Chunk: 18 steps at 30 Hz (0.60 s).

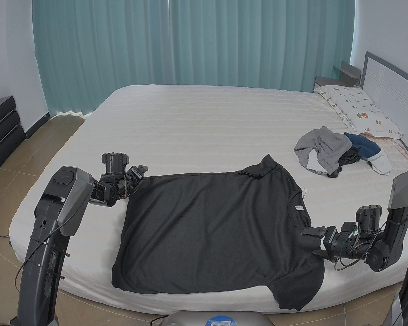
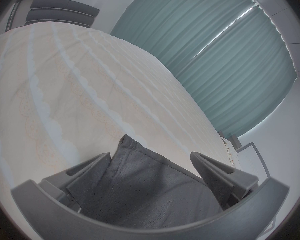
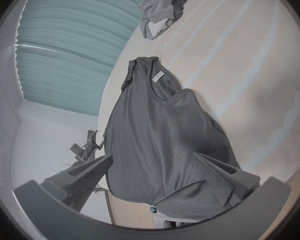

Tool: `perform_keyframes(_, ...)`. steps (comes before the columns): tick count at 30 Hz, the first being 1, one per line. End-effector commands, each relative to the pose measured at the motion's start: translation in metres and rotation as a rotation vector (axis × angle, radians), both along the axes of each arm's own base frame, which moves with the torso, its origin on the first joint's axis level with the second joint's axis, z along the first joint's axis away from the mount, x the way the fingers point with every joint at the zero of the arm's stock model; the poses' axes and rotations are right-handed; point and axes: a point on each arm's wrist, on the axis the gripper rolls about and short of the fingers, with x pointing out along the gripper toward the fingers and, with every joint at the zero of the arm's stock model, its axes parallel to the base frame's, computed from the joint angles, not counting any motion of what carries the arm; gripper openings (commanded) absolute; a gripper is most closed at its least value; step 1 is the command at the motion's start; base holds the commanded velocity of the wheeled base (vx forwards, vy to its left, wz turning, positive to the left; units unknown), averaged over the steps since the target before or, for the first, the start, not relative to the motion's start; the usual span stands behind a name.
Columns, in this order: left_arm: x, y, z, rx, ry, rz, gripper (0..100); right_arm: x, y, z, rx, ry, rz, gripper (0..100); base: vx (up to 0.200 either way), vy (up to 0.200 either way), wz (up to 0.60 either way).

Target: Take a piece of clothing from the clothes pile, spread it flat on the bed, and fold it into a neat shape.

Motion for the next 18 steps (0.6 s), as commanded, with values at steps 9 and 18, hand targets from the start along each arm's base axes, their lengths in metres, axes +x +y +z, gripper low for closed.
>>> perform_keyframes(9, 0.0025, -0.0003, -0.0068, 0.009, 0.011, 0.001, 100, 0.0004, 0.0001, 0.0006, 0.0, -0.004, 0.001, 100, 0.0, 0.0, 0.0)
perform_keyframes(18, 0.0037, -0.0002, -0.0073, 0.018, 0.019, 0.007, 0, 0.0004, 0.0001, 0.0002, 0.0, -0.002, 0.001, 100, 0.0, 0.0, 0.0)
